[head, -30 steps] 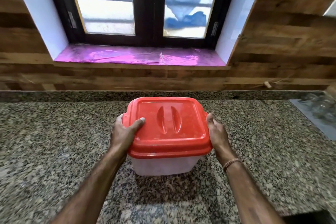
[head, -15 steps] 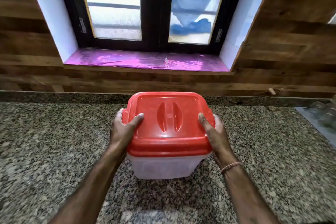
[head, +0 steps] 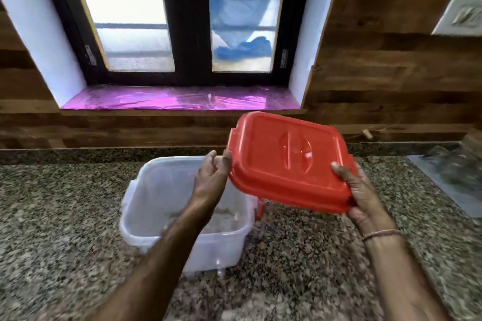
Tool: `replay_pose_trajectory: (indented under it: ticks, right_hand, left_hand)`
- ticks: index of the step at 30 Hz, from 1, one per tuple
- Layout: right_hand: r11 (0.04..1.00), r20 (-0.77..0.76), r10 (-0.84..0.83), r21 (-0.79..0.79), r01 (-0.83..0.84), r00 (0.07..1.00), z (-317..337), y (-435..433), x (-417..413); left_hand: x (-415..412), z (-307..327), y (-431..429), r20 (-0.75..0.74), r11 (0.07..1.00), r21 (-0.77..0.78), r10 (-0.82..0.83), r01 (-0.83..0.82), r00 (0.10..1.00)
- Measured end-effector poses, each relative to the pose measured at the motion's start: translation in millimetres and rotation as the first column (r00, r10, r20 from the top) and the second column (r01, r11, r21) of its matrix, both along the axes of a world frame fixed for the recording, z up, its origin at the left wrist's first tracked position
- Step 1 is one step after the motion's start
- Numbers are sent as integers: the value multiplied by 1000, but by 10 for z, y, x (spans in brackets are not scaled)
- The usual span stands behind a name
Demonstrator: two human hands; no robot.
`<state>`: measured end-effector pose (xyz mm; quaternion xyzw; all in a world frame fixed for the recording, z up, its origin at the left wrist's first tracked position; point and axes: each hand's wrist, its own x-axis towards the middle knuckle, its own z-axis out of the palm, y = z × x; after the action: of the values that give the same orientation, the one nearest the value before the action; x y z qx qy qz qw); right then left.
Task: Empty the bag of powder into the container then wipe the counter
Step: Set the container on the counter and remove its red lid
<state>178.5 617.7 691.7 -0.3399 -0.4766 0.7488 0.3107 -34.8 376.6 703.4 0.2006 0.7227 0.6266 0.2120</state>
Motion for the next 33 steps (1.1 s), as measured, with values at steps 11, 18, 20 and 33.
replay_pose_trajectory:
  ticks: [11,18,20,33]
  right_hand:
    - [979,184,-146,-115,169,972,-1404,982,782]
    - [1000,446,-11,22,1,895,-1916,858,577]
    - [994,578,-50,110,-17,814,-2056,851,559]
    - [899,815,-252,397,-185,521,-1846,642,423]
  left_hand:
    - [556,-461,585,-359,859,-484,-22,-166,933]
    - [571,-473,621,-356,847,-490,19,-204,934]
    - [590,-468,623,-364,838,-504,16,-211,931]
    - [648,-420,615,-334,860,-471,31,-196,942]
